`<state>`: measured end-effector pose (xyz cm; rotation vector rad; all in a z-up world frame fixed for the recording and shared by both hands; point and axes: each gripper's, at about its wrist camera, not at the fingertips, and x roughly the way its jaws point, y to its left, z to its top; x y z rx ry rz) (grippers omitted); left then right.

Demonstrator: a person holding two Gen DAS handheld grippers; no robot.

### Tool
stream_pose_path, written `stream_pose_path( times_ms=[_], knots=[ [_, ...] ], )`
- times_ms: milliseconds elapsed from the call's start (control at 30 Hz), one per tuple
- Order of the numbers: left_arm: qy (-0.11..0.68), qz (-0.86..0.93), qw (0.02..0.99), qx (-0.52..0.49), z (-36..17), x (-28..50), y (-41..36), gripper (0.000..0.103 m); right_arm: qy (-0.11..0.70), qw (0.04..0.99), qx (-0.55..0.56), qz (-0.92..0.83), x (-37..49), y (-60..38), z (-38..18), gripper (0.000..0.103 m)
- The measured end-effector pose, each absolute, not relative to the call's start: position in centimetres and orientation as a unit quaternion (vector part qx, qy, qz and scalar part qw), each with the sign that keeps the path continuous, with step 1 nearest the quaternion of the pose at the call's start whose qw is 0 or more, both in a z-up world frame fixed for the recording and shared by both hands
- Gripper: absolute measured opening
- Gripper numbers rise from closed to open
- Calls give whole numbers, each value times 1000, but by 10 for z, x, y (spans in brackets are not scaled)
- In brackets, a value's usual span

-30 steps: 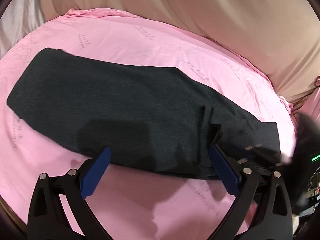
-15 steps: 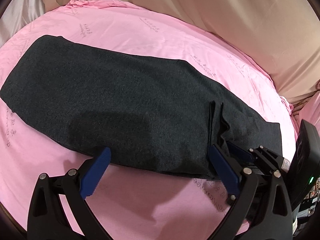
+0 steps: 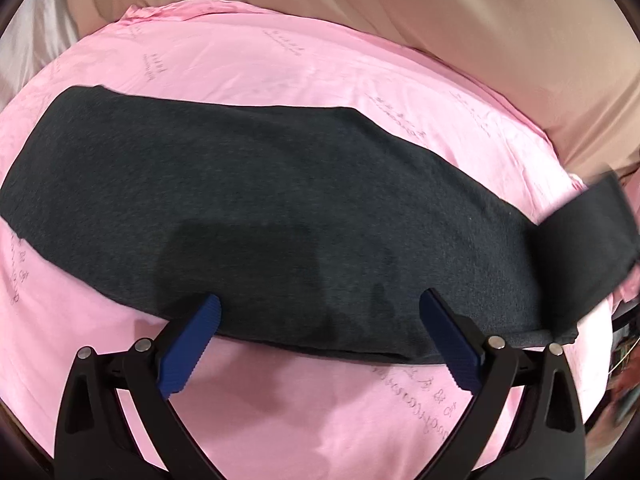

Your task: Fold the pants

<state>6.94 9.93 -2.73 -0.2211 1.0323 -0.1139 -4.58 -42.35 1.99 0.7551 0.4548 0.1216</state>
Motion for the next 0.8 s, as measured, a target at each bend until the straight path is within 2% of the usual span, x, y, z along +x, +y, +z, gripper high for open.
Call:
stream_pose_path(
  times_ms=[100, 167, 367, 467, 500, 533, 700, 733, 800],
  knots=[
    [492, -46, 866, -82, -29, 70, 83, 98, 204, 898, 381, -86, -113, -520, 8, 2],
    [492, -42, 867, -68, -29, 71, 71, 98, 231, 886, 381, -131, -131, -552, -11, 2],
    [502, -55, 862, -48, -26, 72, 41, 98, 320, 863, 361, -149, -111, -556, -73, 3],
    [500, -63, 863, -40, -22, 70, 34, 98, 310, 858, 378, -157, -117, -555, -79, 19],
    [499, -63, 863, -39, -20, 70, 33, 98, 299, 855, 395, -155, -125, -557, -81, 36],
    [499, -64, 863, -40, -19, 70, 33, 98, 280, 850, 420, -149, -136, -560, -84, 49],
    [503, -72, 860, -43, -20, 74, 26, 98, 204, 827, 521, -54, -160, -569, -81, 52],
    [505, -76, 859, -43, -22, 74, 23, 98, 204, 829, 518, -53, -159, -567, -79, 58],
    [507, -82, 857, -41, -23, 73, 17, 98, 224, 834, 498, -81, -154, -565, -76, 63]
  ],
)
